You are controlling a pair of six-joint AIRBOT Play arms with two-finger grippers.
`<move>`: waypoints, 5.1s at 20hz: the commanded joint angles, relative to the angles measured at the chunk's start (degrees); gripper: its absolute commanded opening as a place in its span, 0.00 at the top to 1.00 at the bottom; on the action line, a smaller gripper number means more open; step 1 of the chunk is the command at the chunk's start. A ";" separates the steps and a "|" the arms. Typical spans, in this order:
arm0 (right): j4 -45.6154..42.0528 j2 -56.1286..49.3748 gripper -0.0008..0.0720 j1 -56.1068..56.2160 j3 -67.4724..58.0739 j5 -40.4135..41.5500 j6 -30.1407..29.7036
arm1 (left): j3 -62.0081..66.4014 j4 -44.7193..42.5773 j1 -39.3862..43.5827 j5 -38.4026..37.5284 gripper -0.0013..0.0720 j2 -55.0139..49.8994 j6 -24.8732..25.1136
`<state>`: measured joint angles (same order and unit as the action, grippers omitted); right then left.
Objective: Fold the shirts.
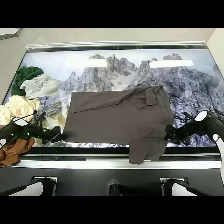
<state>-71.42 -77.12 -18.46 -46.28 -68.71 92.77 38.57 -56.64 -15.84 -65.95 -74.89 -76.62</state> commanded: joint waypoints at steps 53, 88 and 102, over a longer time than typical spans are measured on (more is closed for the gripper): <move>-7.34 -12.37 0.93 10.49 -38.49 -14.25 0.94 | 41.38 -5.07 1.84 -3.02 0.94 -16.85 -1.75; -10.88 2.43 0.40 -1.62 -9.81 -17.92 -1.07 | 1.18 -8.87 -9.03 -11.85 0.45 -2.51 2.34; -4.96 11.74 0.31 -1.62 9.92 -13.44 -6.36 | -2.16 -4.35 -6.29 -6.40 0.94 -2.54 1.29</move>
<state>-78.06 -67.11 -20.05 -41.06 -83.37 87.59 36.58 -61.01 -22.39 -75.75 -77.45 -75.61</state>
